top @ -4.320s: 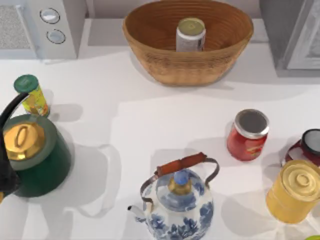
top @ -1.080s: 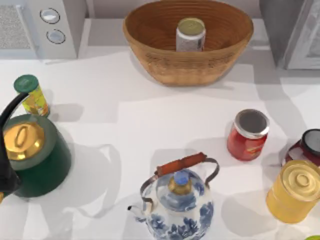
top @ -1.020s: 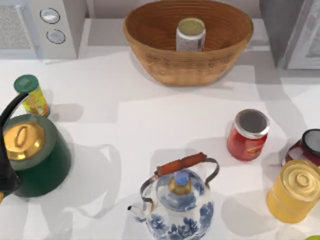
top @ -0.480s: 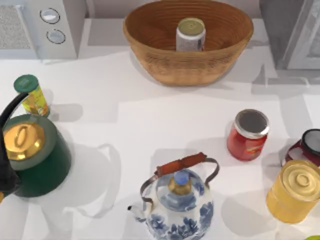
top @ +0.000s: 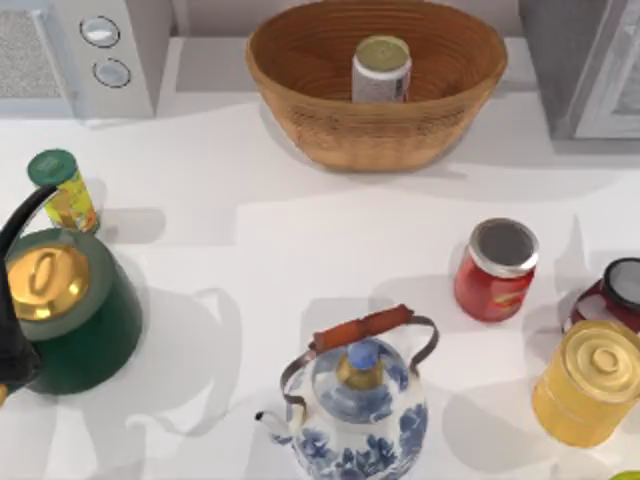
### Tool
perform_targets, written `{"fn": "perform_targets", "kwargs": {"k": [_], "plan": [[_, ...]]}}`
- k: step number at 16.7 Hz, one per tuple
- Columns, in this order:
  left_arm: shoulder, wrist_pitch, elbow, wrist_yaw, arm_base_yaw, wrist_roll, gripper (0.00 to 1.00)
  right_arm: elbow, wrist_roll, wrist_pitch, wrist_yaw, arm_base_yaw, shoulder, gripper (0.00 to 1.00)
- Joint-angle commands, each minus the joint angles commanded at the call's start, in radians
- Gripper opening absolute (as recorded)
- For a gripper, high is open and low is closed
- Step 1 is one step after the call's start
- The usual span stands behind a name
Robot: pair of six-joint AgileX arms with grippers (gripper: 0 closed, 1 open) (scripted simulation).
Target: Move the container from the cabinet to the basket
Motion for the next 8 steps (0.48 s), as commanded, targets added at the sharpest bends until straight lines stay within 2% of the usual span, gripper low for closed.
{"fn": "perform_targets", "kwargs": {"k": [5, 8], "plan": [[0.000, 0.000, 0.000, 0.000, 0.000, 0.000, 1.00, -0.391, -0.002, 0.084, -0.081, -0.074, -0.292, 1.00], [0.000, 0.000, 0.000, 0.000, 0.000, 0.000, 1.00, -0.554, -0.003, 0.119, -0.115, -0.106, -0.418, 1.00]]}}
